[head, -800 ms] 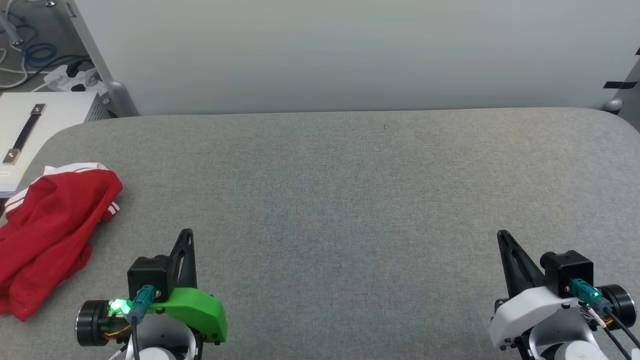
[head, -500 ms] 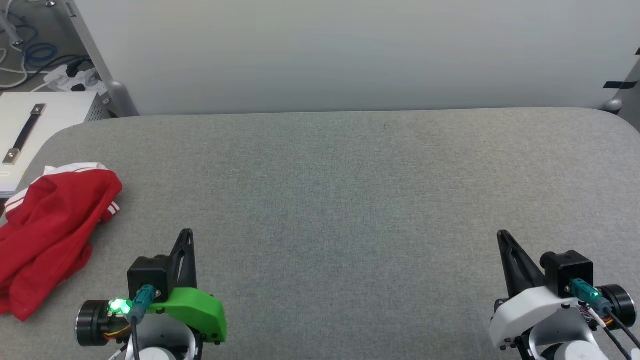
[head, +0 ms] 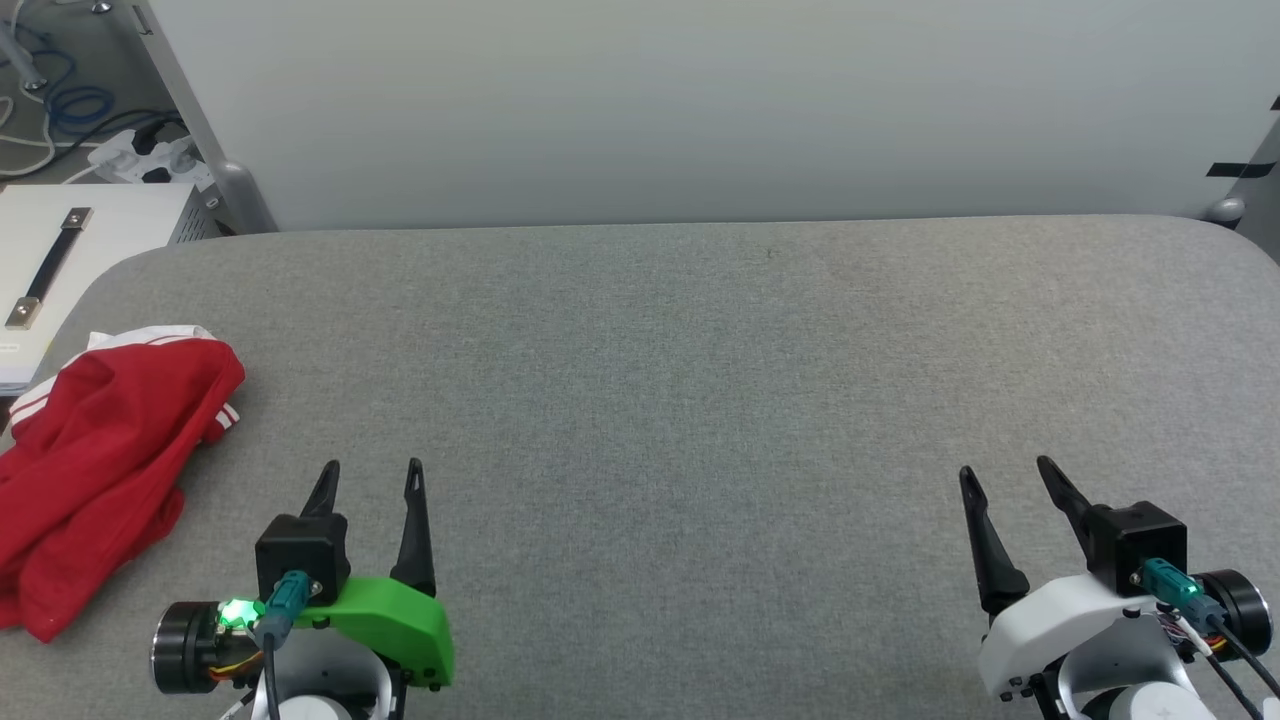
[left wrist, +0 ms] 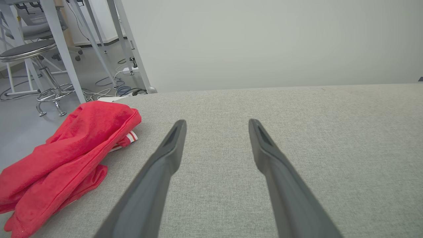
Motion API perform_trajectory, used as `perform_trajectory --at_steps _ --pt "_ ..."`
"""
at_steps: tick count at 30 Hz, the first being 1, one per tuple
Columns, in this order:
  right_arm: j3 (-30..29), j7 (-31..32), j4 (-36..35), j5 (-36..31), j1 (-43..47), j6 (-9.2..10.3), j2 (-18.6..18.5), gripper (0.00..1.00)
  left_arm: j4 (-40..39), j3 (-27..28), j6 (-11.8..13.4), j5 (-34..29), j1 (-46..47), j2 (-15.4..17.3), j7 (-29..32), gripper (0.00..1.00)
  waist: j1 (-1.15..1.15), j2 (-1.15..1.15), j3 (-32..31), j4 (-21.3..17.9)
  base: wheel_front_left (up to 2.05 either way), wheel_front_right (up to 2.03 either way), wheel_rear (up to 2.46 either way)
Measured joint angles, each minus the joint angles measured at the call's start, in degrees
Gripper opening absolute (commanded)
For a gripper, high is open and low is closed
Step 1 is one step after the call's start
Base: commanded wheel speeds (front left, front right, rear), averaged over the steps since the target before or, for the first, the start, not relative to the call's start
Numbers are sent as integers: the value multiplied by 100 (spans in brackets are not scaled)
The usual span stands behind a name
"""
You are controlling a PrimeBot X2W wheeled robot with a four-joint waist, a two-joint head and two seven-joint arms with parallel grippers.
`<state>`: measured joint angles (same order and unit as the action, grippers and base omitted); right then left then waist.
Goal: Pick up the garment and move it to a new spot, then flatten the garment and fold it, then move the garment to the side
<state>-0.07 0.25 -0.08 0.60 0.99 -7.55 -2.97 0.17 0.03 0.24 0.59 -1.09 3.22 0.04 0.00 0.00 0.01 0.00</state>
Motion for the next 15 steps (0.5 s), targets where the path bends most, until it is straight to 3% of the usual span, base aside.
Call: perform_trajectory --at_steps 15 --pt "24 -155 188 182 -7 0 0 100 54 -64 0 48 3 0 -157 100 0 0 -3 4 0 0 0"
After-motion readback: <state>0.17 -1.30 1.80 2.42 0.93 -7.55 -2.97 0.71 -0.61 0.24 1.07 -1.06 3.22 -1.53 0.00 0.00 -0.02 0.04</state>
